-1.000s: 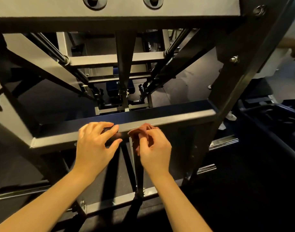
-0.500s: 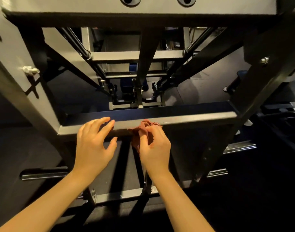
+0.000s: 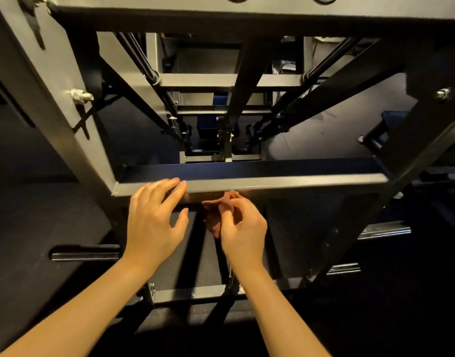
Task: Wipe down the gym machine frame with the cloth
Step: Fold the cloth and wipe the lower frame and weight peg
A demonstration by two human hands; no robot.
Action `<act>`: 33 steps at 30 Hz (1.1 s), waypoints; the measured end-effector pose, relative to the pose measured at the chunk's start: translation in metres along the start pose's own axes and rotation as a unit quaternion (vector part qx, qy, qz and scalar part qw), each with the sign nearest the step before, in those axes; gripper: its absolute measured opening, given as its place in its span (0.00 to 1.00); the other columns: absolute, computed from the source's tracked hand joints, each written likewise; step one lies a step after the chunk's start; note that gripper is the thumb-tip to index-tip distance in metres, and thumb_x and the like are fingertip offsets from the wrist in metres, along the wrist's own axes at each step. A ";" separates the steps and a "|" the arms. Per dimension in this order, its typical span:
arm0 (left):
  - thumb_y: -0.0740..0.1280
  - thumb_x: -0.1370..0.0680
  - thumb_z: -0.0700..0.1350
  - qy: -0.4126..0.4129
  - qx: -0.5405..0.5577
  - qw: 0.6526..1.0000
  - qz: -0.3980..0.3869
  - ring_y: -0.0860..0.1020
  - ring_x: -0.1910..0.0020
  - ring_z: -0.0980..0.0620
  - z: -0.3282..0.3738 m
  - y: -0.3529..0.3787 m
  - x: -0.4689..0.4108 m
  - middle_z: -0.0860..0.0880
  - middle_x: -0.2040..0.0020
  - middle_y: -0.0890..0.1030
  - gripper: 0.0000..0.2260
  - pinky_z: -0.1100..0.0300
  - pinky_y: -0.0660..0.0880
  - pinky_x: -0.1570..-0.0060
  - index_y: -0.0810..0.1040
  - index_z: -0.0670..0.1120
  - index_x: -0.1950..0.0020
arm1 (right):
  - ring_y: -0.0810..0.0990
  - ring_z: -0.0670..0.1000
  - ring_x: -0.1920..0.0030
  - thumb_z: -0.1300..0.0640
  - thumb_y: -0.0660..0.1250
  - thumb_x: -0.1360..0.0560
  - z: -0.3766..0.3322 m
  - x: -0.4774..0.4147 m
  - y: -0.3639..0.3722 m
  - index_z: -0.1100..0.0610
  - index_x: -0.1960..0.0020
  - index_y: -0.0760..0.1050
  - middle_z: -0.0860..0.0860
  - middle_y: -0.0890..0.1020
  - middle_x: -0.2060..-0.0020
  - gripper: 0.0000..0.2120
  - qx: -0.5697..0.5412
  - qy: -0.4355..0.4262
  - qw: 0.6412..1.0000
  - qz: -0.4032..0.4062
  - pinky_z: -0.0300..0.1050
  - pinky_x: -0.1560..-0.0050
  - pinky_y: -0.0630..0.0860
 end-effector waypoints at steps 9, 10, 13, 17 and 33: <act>0.69 0.26 0.45 -0.011 0.040 0.999 -0.013 0.73 0.32 0.46 -0.001 -0.002 -0.003 0.47 0.32 0.78 0.24 0.40 0.69 0.31 0.78 0.45 0.29 | 0.84 0.47 0.50 0.63 0.65 0.19 0.002 -0.006 -0.018 0.50 0.48 0.78 0.49 0.83 0.50 0.08 -0.046 0.067 0.992 0.095 0.38 0.51 0.82; 0.68 0.25 0.45 -0.011 0.045 0.999 -0.022 0.73 0.31 0.46 -0.002 -0.002 -0.003 0.47 0.32 0.77 0.24 0.40 0.68 0.30 0.78 0.45 0.29 | 0.84 0.48 0.50 0.61 0.65 0.19 -0.007 -0.002 0.007 0.52 0.47 0.79 0.48 0.83 0.50 0.07 -0.043 0.045 0.997 0.049 0.39 0.51 0.82; 0.66 0.23 0.41 -0.022 0.082 0.996 -0.034 0.69 0.25 0.49 -0.007 -0.006 0.001 0.48 0.27 0.75 0.24 0.39 0.63 0.24 0.75 0.45 0.26 | 0.83 0.44 0.50 0.59 0.66 0.19 -0.029 0.004 0.040 0.53 0.46 0.81 0.44 0.83 0.52 0.05 -0.002 -0.011 0.999 -0.050 0.43 0.47 0.82; 0.72 0.23 0.37 -0.088 0.072 0.993 0.017 0.65 0.22 0.49 -0.021 -0.025 0.020 0.46 0.24 0.71 0.26 0.40 0.61 0.23 0.73 0.41 0.25 | 0.87 0.48 0.58 0.63 0.66 0.19 -0.007 -0.006 -0.019 0.54 0.45 0.79 0.48 0.85 0.55 0.07 -0.080 0.072 0.994 0.006 0.46 0.56 0.85; 0.74 0.25 0.37 -0.085 0.061 0.994 -0.021 0.64 0.21 0.53 -0.039 -0.036 0.035 0.50 0.22 0.69 0.31 0.50 0.59 0.21 0.69 0.44 0.22 | 0.86 0.47 0.62 0.64 0.66 0.19 -0.026 -0.001 0.006 0.55 0.48 0.79 0.49 0.84 0.60 0.07 -0.055 0.042 0.997 -0.028 0.42 0.58 0.84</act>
Point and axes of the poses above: each hand's wrist, its own x-axis away from the middle knuckle, its own y-axis out of the palm, z = x × y, the point moved 7 cm from there along -x, towards the middle knuckle
